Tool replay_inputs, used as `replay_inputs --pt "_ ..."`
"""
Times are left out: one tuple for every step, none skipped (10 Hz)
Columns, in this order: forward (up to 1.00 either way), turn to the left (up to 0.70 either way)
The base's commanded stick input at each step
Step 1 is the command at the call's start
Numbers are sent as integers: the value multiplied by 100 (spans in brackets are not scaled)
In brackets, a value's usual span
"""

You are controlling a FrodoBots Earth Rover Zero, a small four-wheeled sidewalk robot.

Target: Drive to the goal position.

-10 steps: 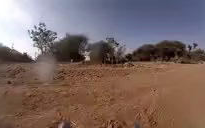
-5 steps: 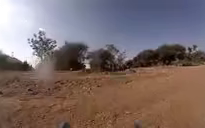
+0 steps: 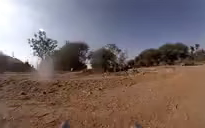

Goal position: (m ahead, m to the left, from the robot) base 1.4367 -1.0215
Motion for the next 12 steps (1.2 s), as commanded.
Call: replay_inputs --pt "70 0" --pt "70 0" --pt "70 0" --pt "70 0" --pt "70 0" --pt "70 0" --pt "70 0" --pt "70 0" --pt "70 0" --pt "70 0" --pt "70 0" --pt "70 0"
